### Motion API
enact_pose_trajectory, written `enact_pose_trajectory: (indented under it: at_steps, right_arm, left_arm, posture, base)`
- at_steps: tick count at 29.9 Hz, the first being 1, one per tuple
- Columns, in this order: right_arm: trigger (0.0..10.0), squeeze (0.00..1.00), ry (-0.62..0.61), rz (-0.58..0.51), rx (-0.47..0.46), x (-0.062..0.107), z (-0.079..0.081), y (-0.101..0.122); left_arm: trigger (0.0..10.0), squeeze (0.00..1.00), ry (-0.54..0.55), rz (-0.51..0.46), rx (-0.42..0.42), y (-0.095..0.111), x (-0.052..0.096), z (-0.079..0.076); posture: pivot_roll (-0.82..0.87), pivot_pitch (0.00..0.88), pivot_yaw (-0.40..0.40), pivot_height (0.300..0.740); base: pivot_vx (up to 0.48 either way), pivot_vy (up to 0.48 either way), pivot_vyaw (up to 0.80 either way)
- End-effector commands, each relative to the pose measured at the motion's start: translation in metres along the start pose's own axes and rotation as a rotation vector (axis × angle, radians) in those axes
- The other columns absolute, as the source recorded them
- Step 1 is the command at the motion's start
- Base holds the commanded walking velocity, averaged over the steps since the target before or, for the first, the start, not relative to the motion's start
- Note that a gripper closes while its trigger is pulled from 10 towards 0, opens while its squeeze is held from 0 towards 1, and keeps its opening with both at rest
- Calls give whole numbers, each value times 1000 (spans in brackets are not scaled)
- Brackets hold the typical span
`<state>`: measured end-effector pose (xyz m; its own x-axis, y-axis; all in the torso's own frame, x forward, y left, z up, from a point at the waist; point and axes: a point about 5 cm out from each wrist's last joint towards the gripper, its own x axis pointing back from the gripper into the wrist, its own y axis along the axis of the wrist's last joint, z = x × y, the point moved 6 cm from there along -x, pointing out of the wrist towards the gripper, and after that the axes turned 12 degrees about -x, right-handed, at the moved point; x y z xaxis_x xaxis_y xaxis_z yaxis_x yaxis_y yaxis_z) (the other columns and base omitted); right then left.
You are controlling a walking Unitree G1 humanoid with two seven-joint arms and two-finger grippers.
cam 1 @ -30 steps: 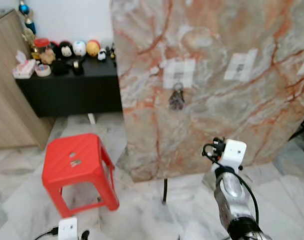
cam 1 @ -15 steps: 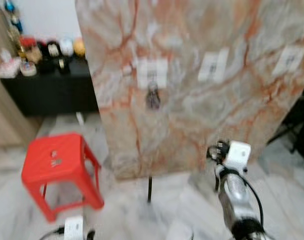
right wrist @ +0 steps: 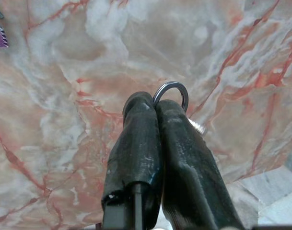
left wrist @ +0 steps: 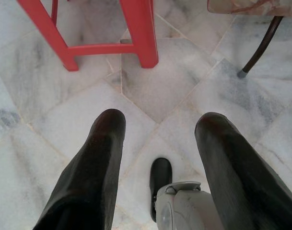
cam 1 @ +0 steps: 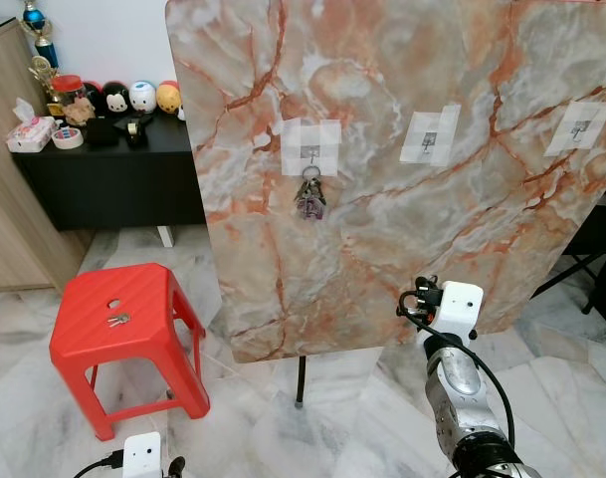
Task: Hang keys on a hook
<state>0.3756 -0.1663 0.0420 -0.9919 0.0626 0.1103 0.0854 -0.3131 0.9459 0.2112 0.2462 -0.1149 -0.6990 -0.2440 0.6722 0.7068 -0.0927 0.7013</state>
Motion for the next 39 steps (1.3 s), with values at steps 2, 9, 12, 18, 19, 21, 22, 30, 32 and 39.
enact_pose_trajectory:
  at_steps: [2,9,12,18,19,21,22,30,32,39]
  right_arm:
    - [10000,0,9,-18,1,-3,2,7]
    - [10000,0,30,-14,1,-4,7,6]
    - [10000,0,34,-14,2,-4,9,6]
    - [10000,0,30,-12,3,-3,9,5]
    - [10000,0,30,-11,2,-3,9,5]
    - [10000,0,31,-10,2,-3,9,4]
    - [10000,0,32,-10,2,-3,10,4]
    - [10000,0,33,-9,2,-4,11,5]
    - [10000,0,35,-11,3,-4,12,5]
    - [10000,0,36,-12,6,-5,12,6]
  left_arm:
    - [10000,0,-1,12,3,-3,1,0]
    - [10000,0,0,15,6,-3,0,-1]
    - [10000,0,1,14,9,-3,0,0]
    - [10000,0,0,13,11,-3,0,0]
    - [10000,0,0,12,11,-3,0,0]
    - [10000,0,1,12,12,-3,0,-1]
    - [10000,0,1,12,12,-3,0,0]
    - [10000,0,1,12,14,-3,1,0]
    - [10000,0,2,13,14,-3,1,-1]
    - [10000,0,0,11,18,-2,0,-2]
  posture:
    - [-17,0,-59,740]
    - [-15,0,-61,740]
    - [-17,0,-60,740]
    - [-17,0,-58,740]
    - [-16,0,-58,740]
    - [-15,0,-58,740]
    - [-15,0,-58,740]
    - [-13,0,-58,740]
    - [-15,0,-59,740]
    - [-15,0,-60,740]
  base:
    - [0,0,0]
    - [0,0,0]
    - [0,0,0]
    - [262,0,0]
    - [274,0,0]
    - [291,0,0]
    - [296,0,0]
    - [301,0,0]
    - [304,0,0]
    - [304,0,0]
